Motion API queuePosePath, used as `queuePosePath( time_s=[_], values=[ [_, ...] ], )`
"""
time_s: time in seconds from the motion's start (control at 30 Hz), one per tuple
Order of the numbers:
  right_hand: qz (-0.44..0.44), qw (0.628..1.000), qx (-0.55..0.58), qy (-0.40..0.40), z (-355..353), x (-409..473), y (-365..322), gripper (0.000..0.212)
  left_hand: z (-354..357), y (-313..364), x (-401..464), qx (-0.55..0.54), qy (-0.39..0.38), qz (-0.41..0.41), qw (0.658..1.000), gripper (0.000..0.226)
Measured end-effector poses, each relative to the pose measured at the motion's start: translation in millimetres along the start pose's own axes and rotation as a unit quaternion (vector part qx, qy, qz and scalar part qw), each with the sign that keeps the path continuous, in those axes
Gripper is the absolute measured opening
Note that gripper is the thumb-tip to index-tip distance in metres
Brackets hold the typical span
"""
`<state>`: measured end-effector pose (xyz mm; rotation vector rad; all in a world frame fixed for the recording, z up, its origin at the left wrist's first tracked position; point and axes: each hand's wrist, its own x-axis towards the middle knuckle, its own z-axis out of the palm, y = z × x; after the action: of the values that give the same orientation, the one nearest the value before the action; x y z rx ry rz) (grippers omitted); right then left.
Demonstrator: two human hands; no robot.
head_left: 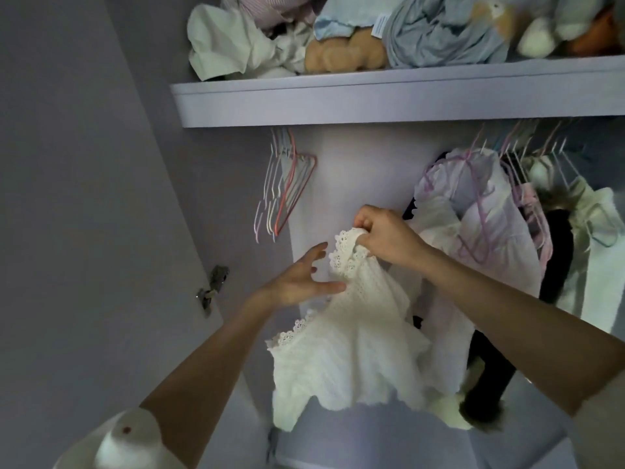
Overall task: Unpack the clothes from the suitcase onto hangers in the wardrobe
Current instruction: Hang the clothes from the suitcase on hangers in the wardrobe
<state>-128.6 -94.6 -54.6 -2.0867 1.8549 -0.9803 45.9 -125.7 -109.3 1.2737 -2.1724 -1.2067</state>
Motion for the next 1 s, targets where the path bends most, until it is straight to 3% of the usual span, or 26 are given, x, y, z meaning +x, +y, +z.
queuePosePath(
  time_s=[0.03, 0.1, 0.13, 0.3, 0.37, 0.5, 0.57, 0.7, 0.83, 0.93, 1.0],
  values=[
    [-0.015, 1.000, -0.001, 0.009, 2, 5, -5, 0.010, 6, 8, 6, -0.009, 0.028, 0.035, 0.999, 0.067],
    [-0.029, 0.999, -0.018, 0.034, 2, 13, -6, 0.011, 7, 21, 15, -0.018, 0.098, 0.059, 0.993, 0.019],
    [-0.027, 0.998, -0.037, 0.043, 1, 15, -1, 0.012, 4, 23, 19, -0.024, 0.126, 0.054, 0.990, 0.012],
    [0.030, 0.990, -0.131, 0.032, 8, 12, 39, 0.022, -9, 34, 34, -0.032, 0.157, 0.054, 0.986, 0.038],
    [0.058, 0.992, -0.105, 0.038, 11, 13, 44, 0.022, -8, 37, 39, -0.046, 0.162, 0.053, 0.984, 0.040],
    [0.082, 0.993, 0.054, 0.059, 7, 25, 40, 0.007, -19, 36, 49, -0.111, 0.194, 0.053, 0.973, 0.046],
    [0.076, 0.996, 0.037, 0.027, 4, 28, 38, 0.010, -28, 38, 52, -0.124, 0.224, 0.063, 0.965, 0.040],
    [0.131, 0.987, -0.081, -0.043, 23, 25, 48, 0.016, -46, 48, 53, -0.239, 0.313, 0.077, 0.916, 0.029],
    [0.237, 0.969, -0.056, -0.045, 53, 8, 65, 0.036, -63, 42, 50, -0.307, 0.400, 0.101, 0.858, 0.033],
    [0.315, 0.946, -0.016, -0.077, 61, -5, 79, 0.044, -76, 28, 45, -0.280, 0.476, 0.084, 0.829, 0.031],
    [0.372, 0.924, 0.054, -0.067, 60, -6, 86, 0.046, -82, 15, 41, -0.199, 0.506, 0.043, 0.839, 0.031]
  ],
)
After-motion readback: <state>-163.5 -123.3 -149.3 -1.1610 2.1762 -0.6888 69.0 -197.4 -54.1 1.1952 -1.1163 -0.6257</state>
